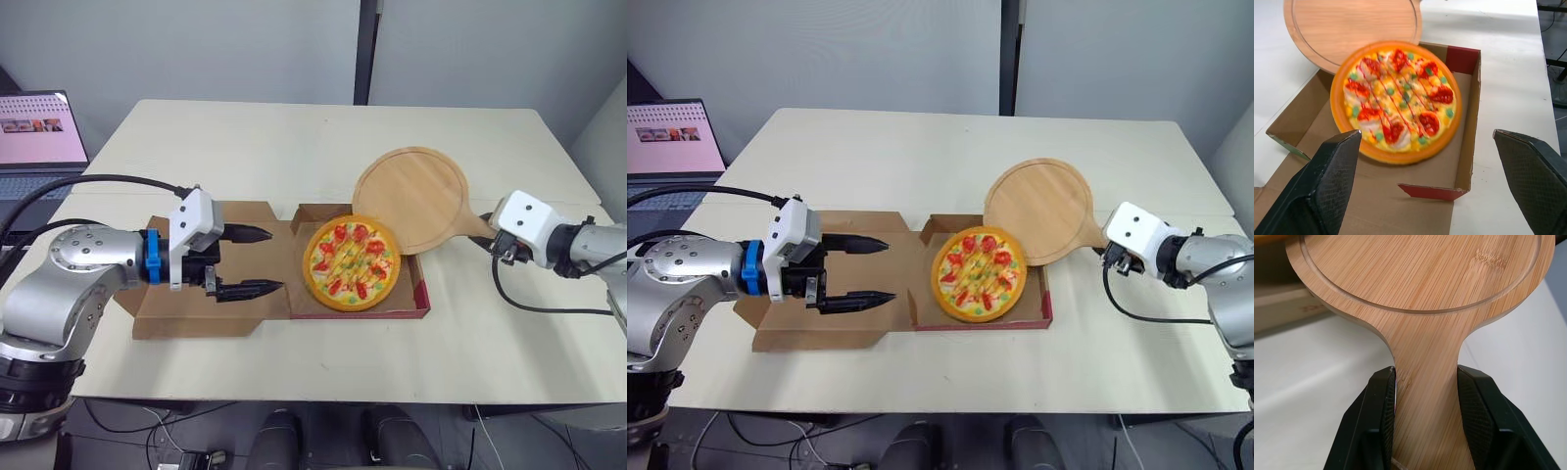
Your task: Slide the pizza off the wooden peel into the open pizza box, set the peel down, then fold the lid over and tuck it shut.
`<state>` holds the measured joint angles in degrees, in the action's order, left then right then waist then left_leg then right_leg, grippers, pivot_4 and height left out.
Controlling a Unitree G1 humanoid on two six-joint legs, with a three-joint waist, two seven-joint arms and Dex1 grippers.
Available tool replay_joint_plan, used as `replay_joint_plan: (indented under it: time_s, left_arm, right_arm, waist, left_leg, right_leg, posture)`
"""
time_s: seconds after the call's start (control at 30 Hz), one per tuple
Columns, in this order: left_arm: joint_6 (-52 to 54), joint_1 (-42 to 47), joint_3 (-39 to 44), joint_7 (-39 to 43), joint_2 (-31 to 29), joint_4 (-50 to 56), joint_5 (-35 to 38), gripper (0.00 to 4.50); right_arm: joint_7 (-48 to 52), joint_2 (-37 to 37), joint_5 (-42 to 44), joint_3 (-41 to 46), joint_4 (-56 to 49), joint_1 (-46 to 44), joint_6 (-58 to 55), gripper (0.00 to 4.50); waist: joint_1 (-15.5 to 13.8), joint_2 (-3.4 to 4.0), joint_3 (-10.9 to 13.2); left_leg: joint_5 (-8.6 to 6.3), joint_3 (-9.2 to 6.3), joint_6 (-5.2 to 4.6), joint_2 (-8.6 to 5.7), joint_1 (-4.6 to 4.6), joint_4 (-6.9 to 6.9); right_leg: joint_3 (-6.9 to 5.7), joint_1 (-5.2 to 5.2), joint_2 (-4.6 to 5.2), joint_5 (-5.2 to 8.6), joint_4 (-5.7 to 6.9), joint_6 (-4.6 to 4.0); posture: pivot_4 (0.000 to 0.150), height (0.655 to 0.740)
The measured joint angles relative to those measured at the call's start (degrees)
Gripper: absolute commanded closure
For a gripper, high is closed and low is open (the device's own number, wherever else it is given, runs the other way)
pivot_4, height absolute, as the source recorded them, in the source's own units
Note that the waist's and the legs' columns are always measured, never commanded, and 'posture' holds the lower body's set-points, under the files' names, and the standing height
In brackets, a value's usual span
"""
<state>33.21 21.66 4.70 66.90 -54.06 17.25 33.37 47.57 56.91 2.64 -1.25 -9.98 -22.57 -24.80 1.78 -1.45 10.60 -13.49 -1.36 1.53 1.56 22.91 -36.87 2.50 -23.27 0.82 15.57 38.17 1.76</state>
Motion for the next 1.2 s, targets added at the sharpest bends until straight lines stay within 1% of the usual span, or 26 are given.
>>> replay_joint_plan:
  time_s: [0.1, 0.2, 0.33, 0.47, 0.57, 0.63, 0.77, 0.8, 0.93, 1.03, 1.1, 1.17, 1.2]
  left_arm:
    - [-0.10, 0.00, 0.00, -0.01, 0.05, 0.00, -0.20, 0.00]
    - [-0.12, 0.01, -0.09, -0.04, 0.37, 0.00, -0.41, 0.00]
    - [-0.04, 0.68, -0.33, -0.24, 1.77, 0.03, -0.36, 0.00]
    - [0.24, 2.64, -1.07, -1.24, 3.98, 0.08, 0.14, 0.00]
    - [0.33, 5.18, -2.25, -1.53, 6.28, 0.30, 0.60, 0.00]
    - [0.44, 6.42, -3.01, -1.73, 7.90, 0.50, 0.91, 0.00]
    - [0.33, 8.42, -4.06, -1.72, 10.22, 0.42, 1.83, 0.00]
    - [0.35, 9.11, -4.24, -1.65, 10.77, 0.29, 2.16, 0.00]
    - [0.06, 10.88, -4.80, -0.64, 11.54, -0.74, 2.55, 0.00]
    - [-0.09, 11.74, -6.29, 0.11, 12.06, -2.27, 2.11, 0.00]
    - [-0.09, 12.94, -7.04, 0.02, 13.41, -2.76, 1.98, 0.00]
    - [-0.09, 13.80, -7.21, -0.05, 13.94, -3.39, 1.98, 0.00]
    - [-0.09, 13.98, -7.21, -0.08, 13.99, -3.55, 1.98, 0.00]
  right_arm:
    - [-0.44, 0.01, -0.88, 0.64, 1.51, -0.10, 0.93, 2.92]
    - [-0.67, 0.78, -0.89, 3.54, 2.82, -0.10, 1.01, 2.92]
    - [-0.81, 1.85, 1.42, 12.12, 3.70, 1.91, -1.79, 2.92]
    - [-0.62, 0.93, 5.12, 20.39, 1.05, 8.76, -7.91, 2.92]
    - [-1.59, -2.99, 7.42, 25.13, -3.44, 16.46, -14.03, 2.92]
    - [-2.99, -6.93, 8.42, 28.06, -7.54, 22.35, -17.80, 2.92]
    - [-5.66, -13.10, 10.17, 30.24, -13.08, 30.33, -23.05, 2.92]
    - [-6.55, -14.59, 10.60, 30.87, -13.99, 31.17, -24.31, 2.92]
    - [-10.29, -19.46, 12.68, 33.09, -16.22, 32.72, -27.69, 2.92]
    - [-12.59, -21.79, 14.06, 33.56, -16.19, 32.76, -29.90, 2.92]
    - [-13.70, -22.57, 14.62, 33.52, -16.13, 32.63, -31.15, 2.92]
    - [-14.66, -22.92, 15.14, 33.50, -15.97, 32.54, -32.17, 2.21]
    - [-15.17, -22.93, 15.38, 33.51, -15.88, 32.53, -32.35, 2.00]
  waist:
    - [-0.01, 0.00, 0.00]
    - [-0.06, 0.00, 0.00]
    - [-0.34, 0.00, 0.00]
    - [-0.46, -0.01, 0.00]
    - [-0.45, -0.01, -0.01]
    - [-0.41, 0.03, -0.03]
    - [0.15, 0.04, -0.03]
    - [0.24, 0.05, -0.04]
    - [0.30, 0.08, -0.06]
    - [0.23, 0.08, -0.06]
    - [0.10, 0.08, -0.06]
    - [0.10, 0.08, -0.06]
    - [0.11, 0.09, -0.06]
  left_leg:
    - [0.00, 0.01, 0.00, 0.00, 0.00, 0.00]
    - [0.00, 0.01, 0.00, -0.01, 0.00, -0.02]
    - [0.00, -0.02, 0.00, -0.01, 0.02, -0.02]
    - [0.00, -0.03, 0.00, -0.02, 0.02, -0.04]
    - [0.00, -0.05, 0.00, -0.04, 0.01, -0.07]
    - [0.00, -0.04, 0.00, -0.03, -0.01, -0.08]
    - [0.00, 0.05, 0.00, -0.04, -0.12, -0.13]
    - [0.00, 0.08, 0.00, -0.04, -0.17, -0.14]
    - [0.01, 0.08, 0.01, -0.02, -0.34, -0.16]
    - [0.02, 0.06, 0.01, 0.00, -0.34, -0.16]
    - [0.02, 0.05, 0.01, -0.02, -0.30, -0.17]
    - [0.01, 0.05, 0.01, -0.02, -0.30, -0.16]
    - [0.01, 0.05, 0.01, -0.01, -0.31, -0.15]
  right_leg:
    - [0.01, 0.00, 0.00, 0.00, 0.01, 0.00]
    - [0.01, 0.00, 0.01, -0.01, 0.02, 0.00]
    - [-0.01, 0.03, 0.03, -0.02, -0.01, 0.01]
    - [-0.01, 0.06, 0.03, -0.03, 0.01, 0.01]
    - [0.00, 0.08, 0.01, -0.03, 0.05, 0.02]
    - [0.01, 0.07, 0.00, -0.03, 0.09, 0.03]
    - [0.14, 0.05, -0.01, -0.01, 0.35, 0.06]
    - [0.18, 0.05, -0.01, 0.14, 0.42, 0.30]
    - [0.22, 0.06, -0.11, 0.17, 0.65, 0.31]
    - [0.21, 0.06, -0.14, 0.18, 0.68, 0.29]
    - [0.21, 0.06, -0.13, 0.19, 0.67, 0.29]
    - [0.21, 0.06, -0.14, 0.19, 0.66, 0.28]
    - [0.21, 0.06, -0.14, 0.19, 0.66, 0.28]
  posture:
    - [0.150, 0.7325]
    - [0.150, 0.7325]
    - [0.150, 0.7325]
    - [0.150, 0.7325]
    - [0.150, 0.7325]
    - [0.150, 0.7325]
    - [0.150, 0.7325]
    - [0.150, 0.7325]
    - [0.150, 0.7325]
    - [0.150, 0.7325]
    - [0.150, 0.7325]
    - [0.150, 0.7325]
    - [0.150, 0.7325]
